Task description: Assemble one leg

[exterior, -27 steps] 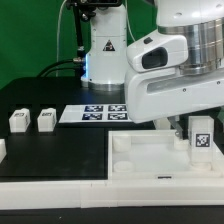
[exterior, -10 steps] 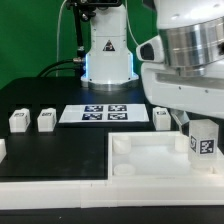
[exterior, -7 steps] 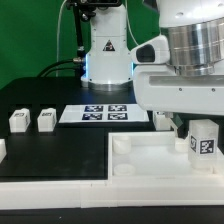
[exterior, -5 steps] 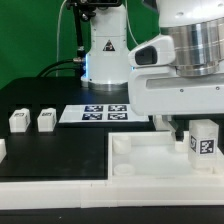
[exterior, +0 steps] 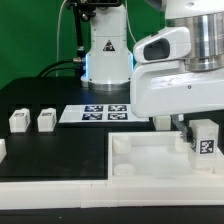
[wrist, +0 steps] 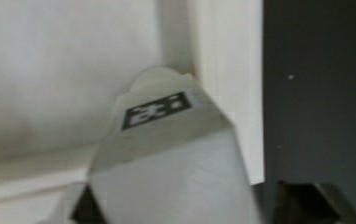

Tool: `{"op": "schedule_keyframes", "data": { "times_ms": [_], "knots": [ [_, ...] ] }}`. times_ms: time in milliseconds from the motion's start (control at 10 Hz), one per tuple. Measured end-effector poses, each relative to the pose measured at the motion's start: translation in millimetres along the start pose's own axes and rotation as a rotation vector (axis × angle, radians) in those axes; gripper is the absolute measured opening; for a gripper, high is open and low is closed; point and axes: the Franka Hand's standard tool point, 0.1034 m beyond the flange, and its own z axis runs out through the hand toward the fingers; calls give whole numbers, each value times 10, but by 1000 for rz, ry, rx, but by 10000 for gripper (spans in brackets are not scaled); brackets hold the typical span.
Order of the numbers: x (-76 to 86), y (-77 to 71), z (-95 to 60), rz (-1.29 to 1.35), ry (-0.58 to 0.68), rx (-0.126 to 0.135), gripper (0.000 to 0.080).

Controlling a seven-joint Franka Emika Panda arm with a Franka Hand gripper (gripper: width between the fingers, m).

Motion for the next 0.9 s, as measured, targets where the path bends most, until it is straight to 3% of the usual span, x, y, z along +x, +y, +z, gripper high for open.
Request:
{"op": "schedule_keyframes", "data": {
  "times_ms": [100, 500, 800, 900],
  "knots": [
    [19, 48, 0, 92, 2, -6, 313],
    [32, 96, 15, 485, -7, 12, 309],
    [72, 246, 50, 1041, -47, 117, 309],
    [52, 247, 55, 1189, -71, 130, 309]
  ]
}}
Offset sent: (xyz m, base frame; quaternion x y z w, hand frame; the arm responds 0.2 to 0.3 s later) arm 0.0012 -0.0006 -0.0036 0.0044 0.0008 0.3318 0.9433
